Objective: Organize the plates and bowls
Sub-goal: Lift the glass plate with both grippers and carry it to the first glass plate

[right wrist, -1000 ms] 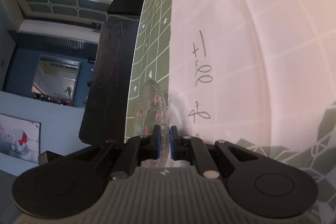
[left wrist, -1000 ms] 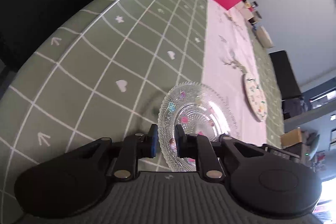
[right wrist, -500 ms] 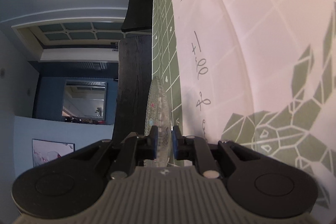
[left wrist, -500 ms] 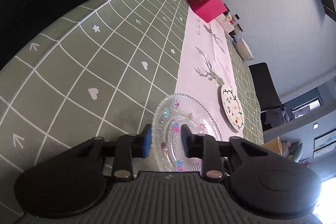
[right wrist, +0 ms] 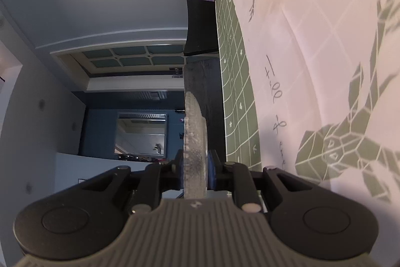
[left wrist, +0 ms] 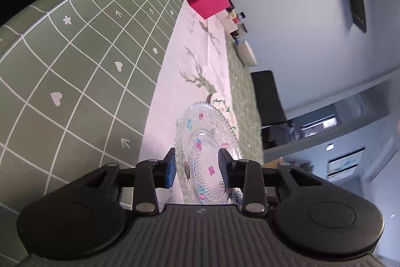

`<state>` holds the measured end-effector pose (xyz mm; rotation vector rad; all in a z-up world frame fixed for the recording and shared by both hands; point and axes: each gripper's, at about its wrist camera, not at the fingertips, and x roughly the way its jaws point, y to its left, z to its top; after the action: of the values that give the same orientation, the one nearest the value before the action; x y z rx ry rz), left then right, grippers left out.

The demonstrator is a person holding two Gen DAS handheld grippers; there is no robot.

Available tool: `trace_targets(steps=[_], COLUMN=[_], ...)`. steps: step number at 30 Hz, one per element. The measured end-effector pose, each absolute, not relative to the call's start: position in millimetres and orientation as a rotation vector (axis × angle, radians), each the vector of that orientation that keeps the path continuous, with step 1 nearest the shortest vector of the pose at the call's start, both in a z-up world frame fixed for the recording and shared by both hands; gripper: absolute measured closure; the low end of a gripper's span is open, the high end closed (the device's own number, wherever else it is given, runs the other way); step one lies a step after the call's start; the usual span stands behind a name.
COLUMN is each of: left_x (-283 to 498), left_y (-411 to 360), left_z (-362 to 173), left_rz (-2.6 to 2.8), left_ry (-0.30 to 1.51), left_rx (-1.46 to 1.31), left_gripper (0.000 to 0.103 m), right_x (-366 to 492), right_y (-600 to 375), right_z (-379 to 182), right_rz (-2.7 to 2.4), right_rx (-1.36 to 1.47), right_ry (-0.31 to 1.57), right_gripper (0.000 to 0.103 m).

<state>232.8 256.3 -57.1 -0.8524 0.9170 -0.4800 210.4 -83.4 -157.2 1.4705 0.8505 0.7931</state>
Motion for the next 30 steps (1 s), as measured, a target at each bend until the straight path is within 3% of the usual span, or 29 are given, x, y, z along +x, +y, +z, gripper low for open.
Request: trace_targets(steps=[2, 4, 6, 20, 30], left_x=[229.1, 229.6, 230.6, 209.1, 163.7], left_y=[252.4, 253.6, 255.0, 191.8, 121.9], left_z=[-54.5, -53.6, -53.1, 0.1, 7.1], left_rz=[-0.444, -0.420, -0.424, -0.681, -0.859], left_ry=[0.893, 0.896, 0.910, 0.911, 1.022], left_rx=[-0.813, -0.809, -0.821, -0.700, -0.499], left_gripper=[0.069, 0.089, 0.092, 0.090, 0.088], right_x=[208.6, 208.6, 210.8, 152.4, 60.2], right_y=[-78.8, -76.8, -77.1, -145.1, -200.3], right_z=[-161.0, -163.1, -160.9, -72.2, -65.0], right_rz=[0.796, 0.791, 0.793, 0.672, 0.513], right_rx=[1.485, 1.484, 1.479, 1.303, 1.322], right_ry=[0.870, 0.882, 0.885, 0.757, 0.707], right_gripper=[0.086, 0.086, 0.086, 0.086, 0.086])
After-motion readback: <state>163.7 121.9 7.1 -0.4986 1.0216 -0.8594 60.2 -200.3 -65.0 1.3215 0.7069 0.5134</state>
